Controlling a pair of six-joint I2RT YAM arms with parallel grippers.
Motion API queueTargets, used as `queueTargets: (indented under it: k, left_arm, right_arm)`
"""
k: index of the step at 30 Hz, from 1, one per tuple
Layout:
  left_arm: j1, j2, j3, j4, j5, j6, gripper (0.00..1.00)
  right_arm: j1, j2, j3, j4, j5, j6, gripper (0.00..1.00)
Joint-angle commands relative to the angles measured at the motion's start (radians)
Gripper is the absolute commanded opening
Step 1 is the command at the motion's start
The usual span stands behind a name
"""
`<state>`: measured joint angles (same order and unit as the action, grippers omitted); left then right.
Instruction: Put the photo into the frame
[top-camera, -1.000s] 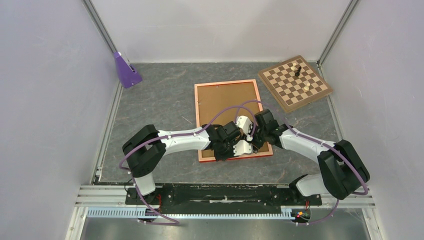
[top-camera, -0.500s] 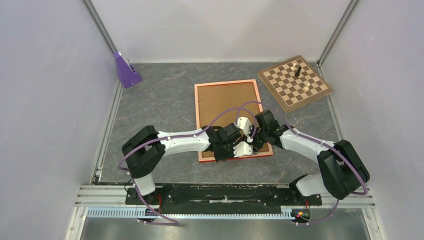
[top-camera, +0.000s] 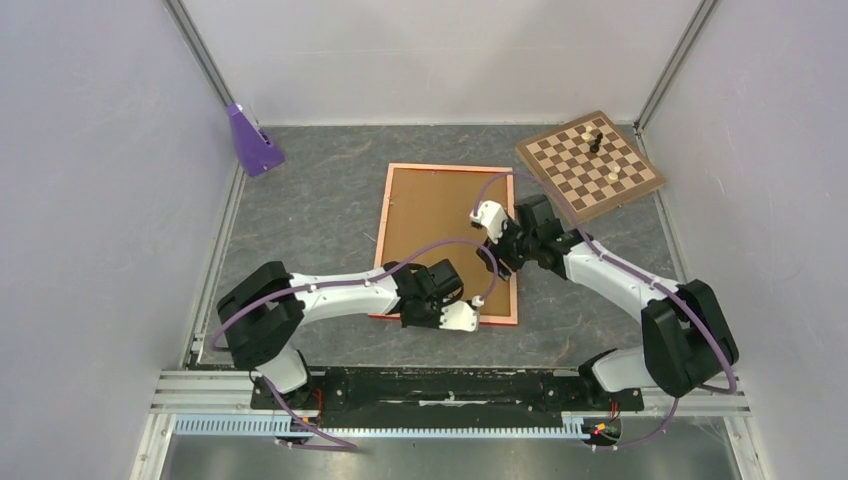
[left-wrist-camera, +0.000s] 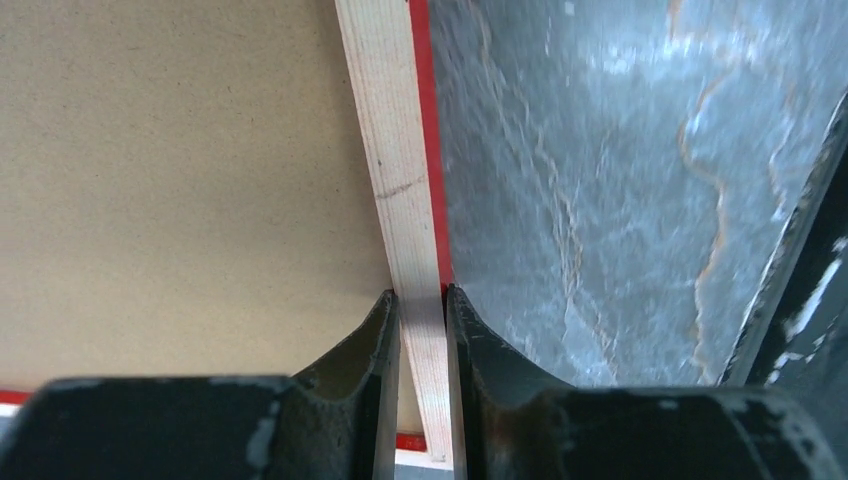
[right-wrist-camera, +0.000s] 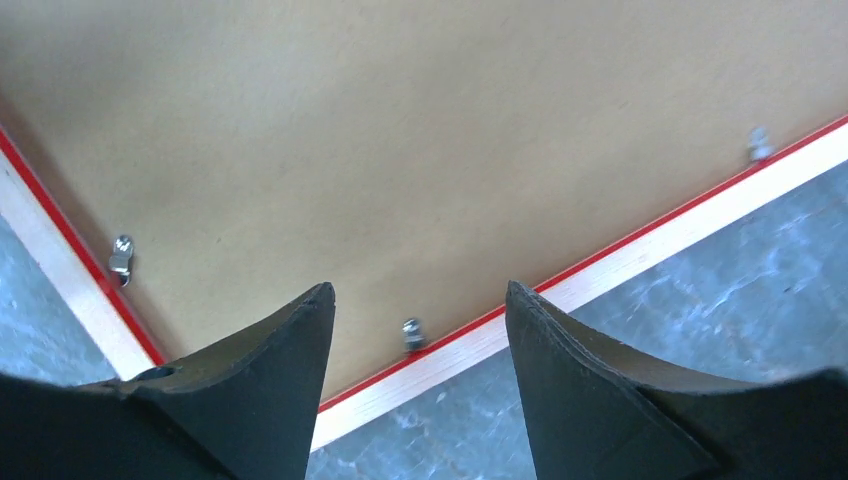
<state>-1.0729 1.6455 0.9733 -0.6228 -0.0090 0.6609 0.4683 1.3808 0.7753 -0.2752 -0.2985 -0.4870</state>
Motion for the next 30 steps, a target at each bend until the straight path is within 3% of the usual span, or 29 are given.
queueTargets:
  k: [1, 4, 9, 11, 14, 19, 26, 30]
  left_arm:
    - [0.004, -0.015, -0.098, -0.127, -0.08, 0.156, 0.02]
    - [0.004, -0.005, -0.086, -0.138, -0.089, 0.115, 0.11]
    - [0.006, -0.013, -0.077, -0.095, -0.074, 0.037, 0.43]
    - [0.013, -0.038, -0.07, -0.085, -0.047, 0.005, 0.62]
    - [0.028, -0.107, -0.06, -0.076, -0.012, -0.028, 0.77]
    - [0.118, -0.247, -0.036, -0.069, 0.061, -0.083, 0.8]
    - [0.408, -0.331, -0.015, -0.077, 0.135, -0.149, 0.77]
    - [0.61, -0.263, 0.038, -0.052, 0.161, -0.224, 0.74]
  right_arm:
    - [-0.002, 0.049, 0.112, 0.069, -0.056, 0.033, 0.67]
    - [-0.002, 0.102, 0.17, 0.077, -0.092, 0.035, 0.67]
    - [-0.002, 0.174, 0.229, 0.088, -0.119, 0.026, 0.67]
    - [-0.002, 0.197, 0.247, 0.087, -0.134, 0.019, 0.67]
    - [-0.001, 0.238, 0.291, 0.088, -0.164, 0.004, 0.67]
    - [0.025, 0.301, 0.352, 0.108, -0.218, -0.028, 0.66]
    - [0.046, 0.365, 0.405, 0.184, -0.188, 0.04, 0.65]
    - [0.047, 0.35, 0.378, 0.252, -0.158, 0.09, 0.65]
